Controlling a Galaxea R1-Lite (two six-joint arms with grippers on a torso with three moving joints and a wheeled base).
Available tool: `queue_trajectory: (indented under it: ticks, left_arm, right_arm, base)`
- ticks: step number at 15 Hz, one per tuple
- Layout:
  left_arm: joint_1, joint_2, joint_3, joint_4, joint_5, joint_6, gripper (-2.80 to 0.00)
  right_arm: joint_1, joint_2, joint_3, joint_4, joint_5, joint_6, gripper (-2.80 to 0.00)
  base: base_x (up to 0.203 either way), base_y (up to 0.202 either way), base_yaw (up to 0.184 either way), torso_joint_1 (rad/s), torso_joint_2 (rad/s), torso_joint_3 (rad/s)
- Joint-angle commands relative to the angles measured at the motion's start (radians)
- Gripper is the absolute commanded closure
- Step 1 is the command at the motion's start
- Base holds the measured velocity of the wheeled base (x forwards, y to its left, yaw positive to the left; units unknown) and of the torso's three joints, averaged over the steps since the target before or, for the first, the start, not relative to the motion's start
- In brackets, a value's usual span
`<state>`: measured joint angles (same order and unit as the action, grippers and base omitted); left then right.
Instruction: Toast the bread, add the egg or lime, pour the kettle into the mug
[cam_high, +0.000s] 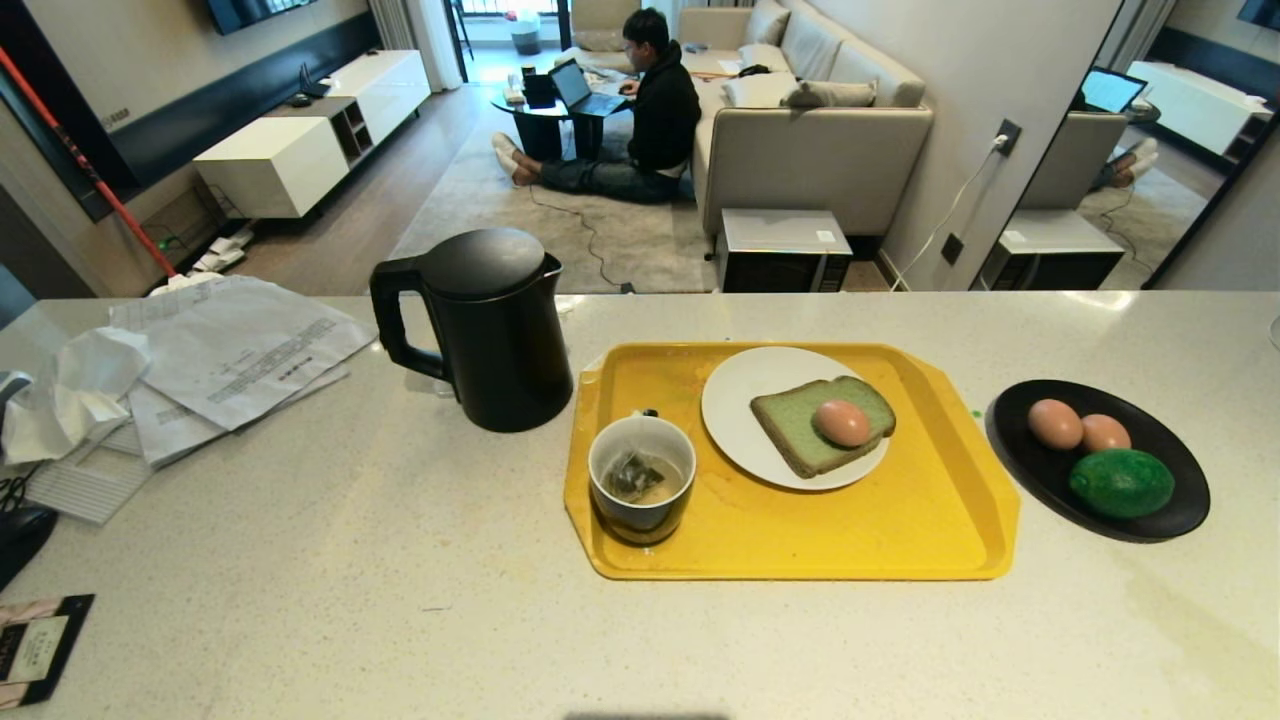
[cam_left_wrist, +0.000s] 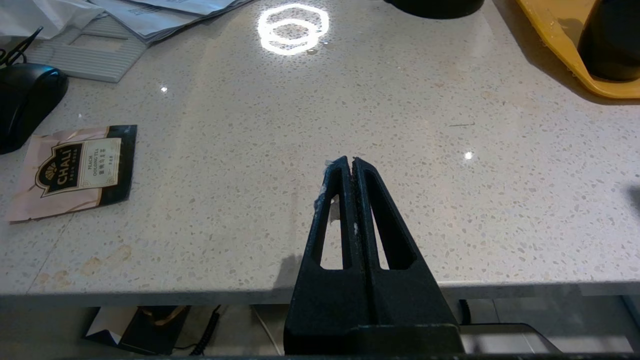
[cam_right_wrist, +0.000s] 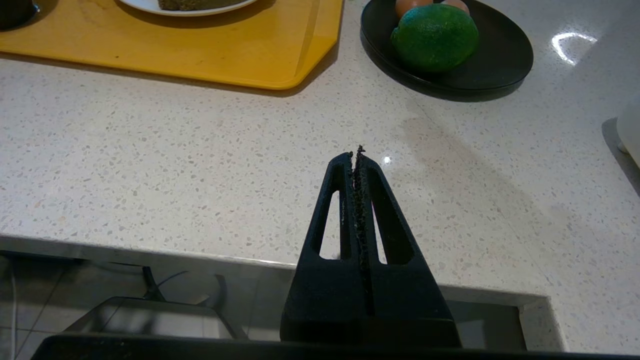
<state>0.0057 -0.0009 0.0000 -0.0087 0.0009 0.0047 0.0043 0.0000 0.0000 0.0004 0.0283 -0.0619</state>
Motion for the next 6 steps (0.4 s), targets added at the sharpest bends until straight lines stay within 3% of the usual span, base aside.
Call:
queue_trajectory:
  ticks: [1, 6]
  left_arm:
    - [0.000, -0.001, 0.000, -0.001, 0.001, 0.000, 0.00]
    - [0.000, -0.001, 0.000, -0.001, 0.001, 0.000, 0.00]
  right_arm:
    - [0.000, 0.000, 0.002, 0.000, 0.001, 0.000, 0.00]
    - [0.000, 0.000, 0.002, 0.000, 0.001, 0.002, 0.00]
  base:
    - [0.000, 0.000, 0.000, 0.000, 0.00, 0.000]
    - [0.000, 0.000, 0.000, 0.000, 0.00, 0.000]
